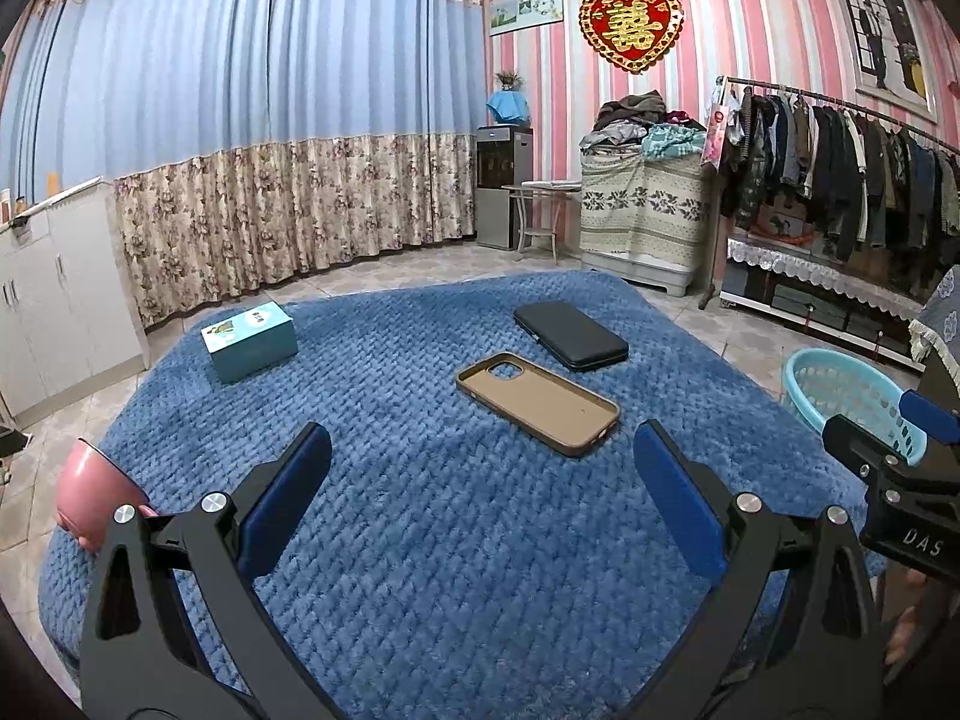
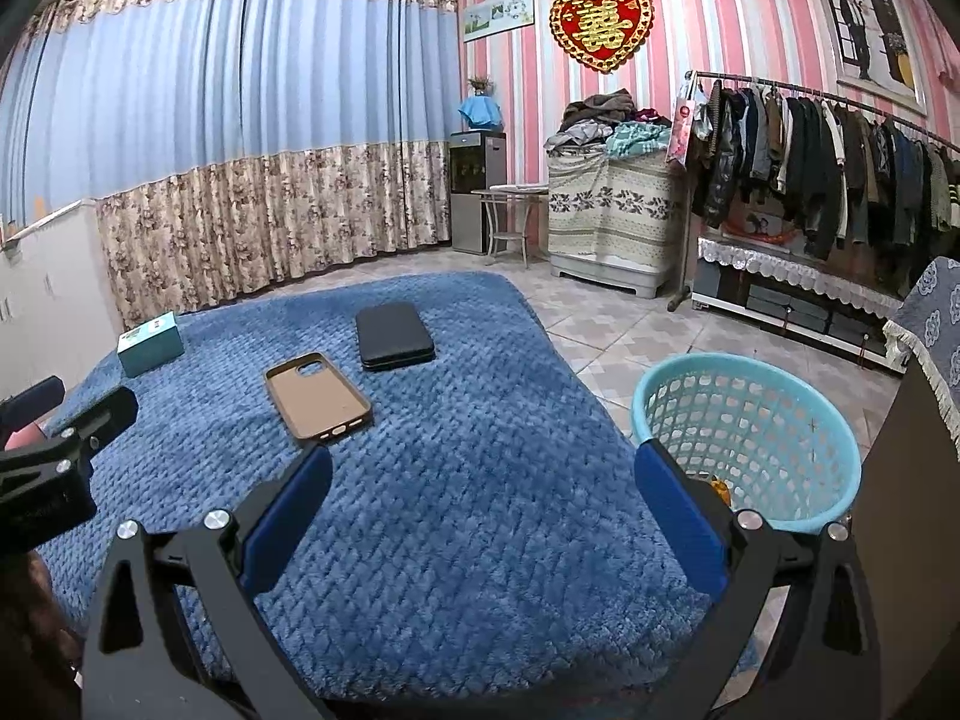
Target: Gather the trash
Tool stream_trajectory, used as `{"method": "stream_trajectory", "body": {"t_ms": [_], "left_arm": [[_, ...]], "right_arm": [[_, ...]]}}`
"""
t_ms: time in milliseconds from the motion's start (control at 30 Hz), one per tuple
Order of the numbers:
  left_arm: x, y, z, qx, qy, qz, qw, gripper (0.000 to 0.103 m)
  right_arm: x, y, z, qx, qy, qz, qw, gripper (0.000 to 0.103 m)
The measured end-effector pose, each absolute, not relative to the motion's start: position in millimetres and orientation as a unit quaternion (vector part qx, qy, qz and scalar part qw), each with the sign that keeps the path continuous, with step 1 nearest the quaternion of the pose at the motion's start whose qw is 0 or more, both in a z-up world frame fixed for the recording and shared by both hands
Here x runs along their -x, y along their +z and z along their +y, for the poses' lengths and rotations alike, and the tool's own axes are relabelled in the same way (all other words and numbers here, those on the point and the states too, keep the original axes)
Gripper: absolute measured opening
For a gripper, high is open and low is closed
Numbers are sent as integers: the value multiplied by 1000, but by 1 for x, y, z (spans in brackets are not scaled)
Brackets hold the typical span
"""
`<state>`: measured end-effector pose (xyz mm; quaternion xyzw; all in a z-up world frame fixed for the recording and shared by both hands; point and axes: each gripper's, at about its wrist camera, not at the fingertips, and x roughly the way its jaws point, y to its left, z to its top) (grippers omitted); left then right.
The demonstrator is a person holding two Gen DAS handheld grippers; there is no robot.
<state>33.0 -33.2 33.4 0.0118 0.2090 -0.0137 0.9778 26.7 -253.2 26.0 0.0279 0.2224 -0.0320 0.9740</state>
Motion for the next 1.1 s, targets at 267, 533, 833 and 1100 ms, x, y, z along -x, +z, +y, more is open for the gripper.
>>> {"method": "stream_trajectory", "body": {"t_ms": [267, 533, 833, 1100], "left_arm": [[-33, 35, -35, -14, -14, 206, 978, 98], [-33, 34, -33, -15, -13, 202, 979, 98], [-32, 34, -31, -15, -11, 200, 980, 98], [-33, 36, -31, -16, -11, 201, 979, 98]], "right_arm": [[-27, 25, -253, -24, -32, 224, 974, 99], [-27, 25, -253, -25, -33, 224, 974, 99], [-26, 25, -253, -25, -33, 224, 974, 99], [-27, 25, -253, -25, -33, 224, 974, 99]]}}
